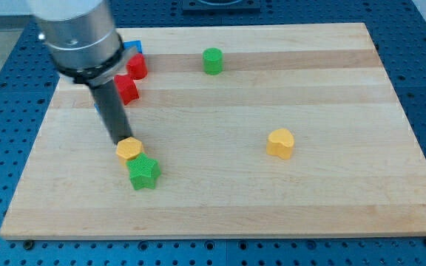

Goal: Push the blue triangle into the red star

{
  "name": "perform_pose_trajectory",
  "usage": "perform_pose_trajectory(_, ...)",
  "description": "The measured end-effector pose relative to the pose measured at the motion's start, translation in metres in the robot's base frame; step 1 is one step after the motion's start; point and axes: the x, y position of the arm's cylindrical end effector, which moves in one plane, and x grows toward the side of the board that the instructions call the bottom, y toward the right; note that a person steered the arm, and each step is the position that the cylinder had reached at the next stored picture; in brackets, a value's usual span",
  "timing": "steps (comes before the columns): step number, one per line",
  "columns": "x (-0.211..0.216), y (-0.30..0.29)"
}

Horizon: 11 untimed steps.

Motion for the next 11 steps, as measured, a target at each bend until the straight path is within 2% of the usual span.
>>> perform_pose_trajectory(1, -0.002, -0.069)
perform_pose_trajectory(2, -0.005, -0.074)
perform_pose_trajectory(3, -0.020, -0.010)
perform_pose_trajectory(4, -0.038, -0.003)
perform_pose_trajectory(5, -0.044, -0.038)
perform_pose_trajectory(6, -0.044, -0.044)
perform_pose_trajectory(7, -0.046, -0.033)
perform_pose_trajectory(8, -0.050, 0.005)
perform_pose_trajectory(10, -0.095, -0.012)
perform_pose_trajectory(11, -0.077, -0.022)
